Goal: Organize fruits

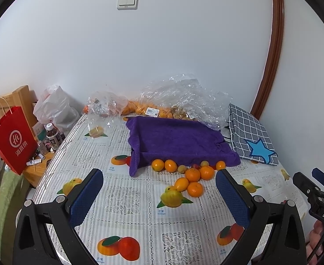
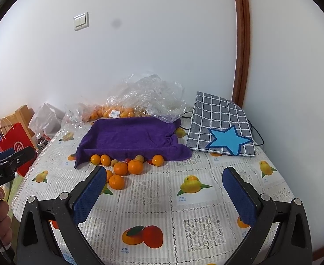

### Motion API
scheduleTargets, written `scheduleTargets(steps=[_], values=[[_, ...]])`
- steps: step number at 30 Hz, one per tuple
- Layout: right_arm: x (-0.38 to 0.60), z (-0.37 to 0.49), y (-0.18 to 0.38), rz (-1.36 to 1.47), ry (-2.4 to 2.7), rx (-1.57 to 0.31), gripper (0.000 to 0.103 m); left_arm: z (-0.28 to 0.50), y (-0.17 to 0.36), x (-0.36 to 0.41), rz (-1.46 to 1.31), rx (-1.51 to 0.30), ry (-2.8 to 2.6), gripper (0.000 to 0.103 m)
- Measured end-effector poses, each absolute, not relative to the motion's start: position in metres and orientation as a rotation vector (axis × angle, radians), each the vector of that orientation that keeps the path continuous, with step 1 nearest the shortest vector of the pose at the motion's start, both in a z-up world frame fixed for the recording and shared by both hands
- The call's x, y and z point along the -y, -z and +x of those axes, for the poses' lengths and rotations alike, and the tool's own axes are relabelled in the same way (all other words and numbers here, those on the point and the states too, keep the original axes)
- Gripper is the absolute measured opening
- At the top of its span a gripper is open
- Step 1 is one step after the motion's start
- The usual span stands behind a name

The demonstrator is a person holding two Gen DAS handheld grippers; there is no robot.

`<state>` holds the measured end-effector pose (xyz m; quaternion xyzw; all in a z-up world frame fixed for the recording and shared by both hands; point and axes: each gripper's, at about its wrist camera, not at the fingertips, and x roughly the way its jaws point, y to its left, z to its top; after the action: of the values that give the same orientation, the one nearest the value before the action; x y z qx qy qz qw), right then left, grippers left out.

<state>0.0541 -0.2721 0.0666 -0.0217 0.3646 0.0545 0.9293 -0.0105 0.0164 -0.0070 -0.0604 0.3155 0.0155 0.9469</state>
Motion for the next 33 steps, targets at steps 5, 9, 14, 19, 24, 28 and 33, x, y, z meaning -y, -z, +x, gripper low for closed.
scheduleTargets(steps=[5, 9, 14, 19, 24, 28, 33], values=[[0.273, 0.057, -0.062, -0.038, -0.103, -0.762, 0.103, -0.013, 0.01, -0.016, -0.096, -0.631, -0.062, 0.102], [0.273, 0.059, -0.059, -0.031, -0.095, -0.77, 0.103, -0.012, 0.012, -0.017, -0.093, -0.634, -0.055, 0.102], [0.273, 0.059, -0.055, -0.012, -0.11, -0.761, 0.103, -0.008, 0.025, -0.019, -0.104, -0.648, -0.064, 0.102], [0.27, 0.066, -0.043, -0.022, -0.129, -0.752, 0.103, 0.002, 0.045, -0.021, -0.095, -0.675, -0.06, 0.102], [0.266, 0.084, -0.02, -0.039, -0.134, -0.797, 0.103, 0.018, 0.068, -0.028, -0.102, -0.714, -0.061, 0.102], [0.266, 0.103, 0.007, -0.045, -0.121, -0.842, 0.101, 0.035, 0.092, -0.037, -0.107, -0.758, -0.07, 0.102], [0.266, 0.125, 0.045, -0.064, -0.117, -0.94, 0.096, 0.052, 0.118, -0.049, -0.107, -0.812, -0.088, 0.095]])
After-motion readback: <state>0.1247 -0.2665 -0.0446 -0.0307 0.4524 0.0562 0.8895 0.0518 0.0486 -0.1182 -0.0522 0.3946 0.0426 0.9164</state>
